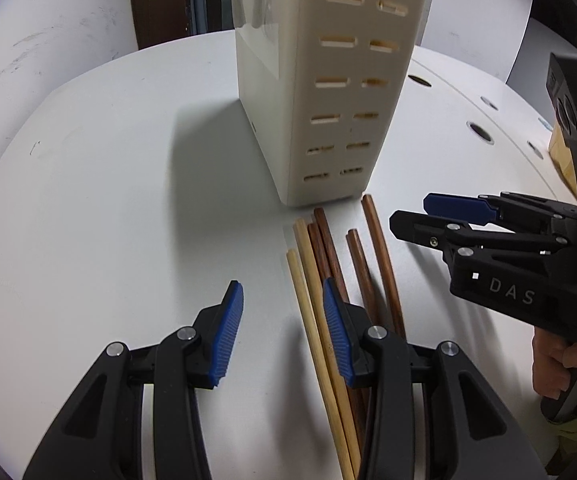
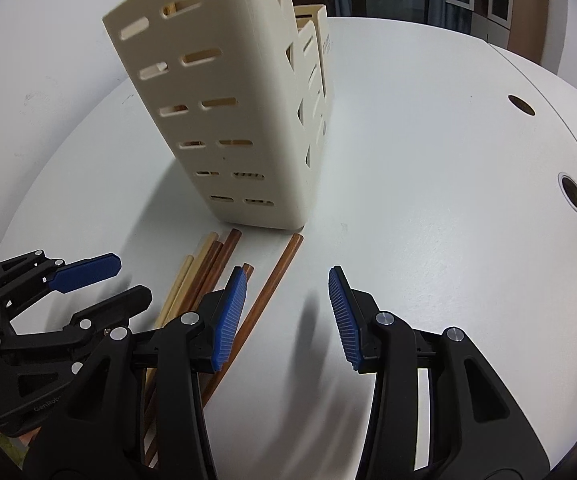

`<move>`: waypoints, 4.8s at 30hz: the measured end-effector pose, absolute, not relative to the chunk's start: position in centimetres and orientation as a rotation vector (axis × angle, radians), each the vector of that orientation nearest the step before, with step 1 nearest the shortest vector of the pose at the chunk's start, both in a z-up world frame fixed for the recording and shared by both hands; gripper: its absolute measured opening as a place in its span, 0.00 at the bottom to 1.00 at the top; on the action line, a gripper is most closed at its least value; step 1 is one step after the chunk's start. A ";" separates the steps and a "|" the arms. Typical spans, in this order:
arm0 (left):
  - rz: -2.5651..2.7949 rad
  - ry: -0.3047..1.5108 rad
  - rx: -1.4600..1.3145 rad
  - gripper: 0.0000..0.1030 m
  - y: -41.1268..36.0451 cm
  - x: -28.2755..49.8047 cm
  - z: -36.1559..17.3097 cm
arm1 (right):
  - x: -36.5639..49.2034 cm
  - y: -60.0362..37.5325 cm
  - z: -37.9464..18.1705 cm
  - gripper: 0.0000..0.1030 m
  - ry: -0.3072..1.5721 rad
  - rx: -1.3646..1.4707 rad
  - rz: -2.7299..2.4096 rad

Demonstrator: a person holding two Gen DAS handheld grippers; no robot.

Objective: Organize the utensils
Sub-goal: 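Move both open tools down to the chopsticks lying beside the holder, then close the left tool on a light chopstick while the right tool grasps a dark brown one, then lift both chopsticks upright and carry them above the cream holder, then lower both chopsticks into the holder and open both tools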

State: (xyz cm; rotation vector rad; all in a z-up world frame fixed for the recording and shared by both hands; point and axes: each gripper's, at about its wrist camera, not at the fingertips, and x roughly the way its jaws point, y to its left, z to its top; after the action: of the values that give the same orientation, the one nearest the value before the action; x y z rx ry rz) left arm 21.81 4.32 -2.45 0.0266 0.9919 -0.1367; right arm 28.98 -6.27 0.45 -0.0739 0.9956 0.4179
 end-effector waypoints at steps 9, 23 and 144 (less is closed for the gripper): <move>-0.132 1.028 0.051 0.39 4.1 22.2 -3.8 | 29.7 -5.7 -1.0 0.39 1.021 -0.081 0.423; -0.110 1.043 0.062 0.39 3.8 22.6 -4.6 | 28.0 -4.3 -0.9 0.28 1.019 -0.147 0.394; -0.036 -0.232 -0.154 0.04 2.7 23.7 15.9 | 30.3 -11.0 22.7 0.06 -0.053 0.191 0.676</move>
State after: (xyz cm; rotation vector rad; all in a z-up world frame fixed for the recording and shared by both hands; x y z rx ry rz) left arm 23.66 2.72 15.90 -0.1538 -0.2321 -0.0360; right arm 30.33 -11.02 22.74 0.1912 -0.0528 0.6762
